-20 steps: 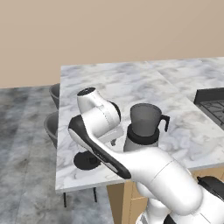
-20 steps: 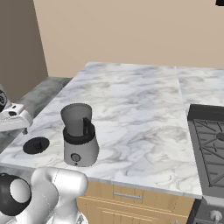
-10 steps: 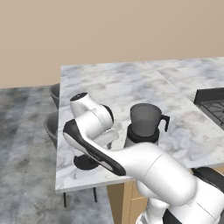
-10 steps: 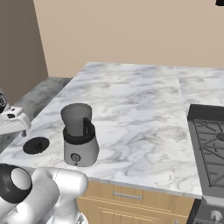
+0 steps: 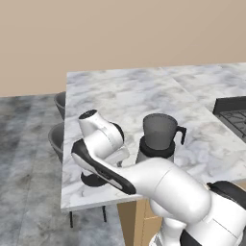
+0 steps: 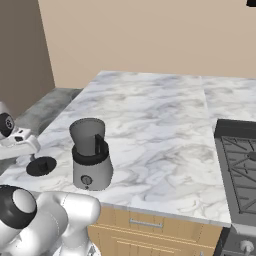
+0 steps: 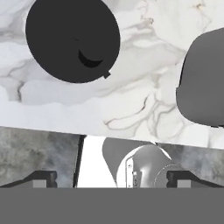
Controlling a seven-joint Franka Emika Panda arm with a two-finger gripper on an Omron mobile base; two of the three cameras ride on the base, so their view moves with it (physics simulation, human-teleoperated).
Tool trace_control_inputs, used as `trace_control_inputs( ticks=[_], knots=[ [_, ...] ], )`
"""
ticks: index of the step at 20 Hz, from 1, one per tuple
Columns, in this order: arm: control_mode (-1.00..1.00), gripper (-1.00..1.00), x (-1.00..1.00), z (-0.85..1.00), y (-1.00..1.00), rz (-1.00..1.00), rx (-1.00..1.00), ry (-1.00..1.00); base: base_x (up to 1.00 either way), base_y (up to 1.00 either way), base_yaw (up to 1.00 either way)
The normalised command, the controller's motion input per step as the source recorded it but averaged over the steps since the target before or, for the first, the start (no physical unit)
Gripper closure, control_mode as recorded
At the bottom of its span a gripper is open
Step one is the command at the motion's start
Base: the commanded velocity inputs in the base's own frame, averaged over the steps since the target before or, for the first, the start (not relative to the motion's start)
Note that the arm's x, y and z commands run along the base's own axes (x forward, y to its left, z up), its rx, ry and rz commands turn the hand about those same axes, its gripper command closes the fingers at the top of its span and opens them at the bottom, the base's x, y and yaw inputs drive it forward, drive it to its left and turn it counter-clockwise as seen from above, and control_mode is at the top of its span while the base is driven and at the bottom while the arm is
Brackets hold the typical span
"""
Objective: Close the lid blender by securely placing the lid on top.
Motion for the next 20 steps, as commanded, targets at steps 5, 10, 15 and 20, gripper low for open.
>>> trace_control_inputs(
  ticks=[5, 10, 15, 20],
  knots=[
    [-1.00, -1.00, 0.51, -0.13, 0.00, 0.00, 0.00, 0.00, 0.00, 0.00, 0.00],
    [-1.00, -1.00, 0.30, -0.20, 0.06, 0.00, 0.00, -0.02, 0.00, 0.00, 0.00],
    [-1.00, -1.00, 0.33, -0.24, 0.03, 0.00, 0.00, 0.00, 0.00, 0.00, 0.00],
    [-1.00, -1.00, 0.36, -0.26, 0.08, 0.00, 0.00, 0.00, 0.00, 0.00, 0.00]
  ],
)
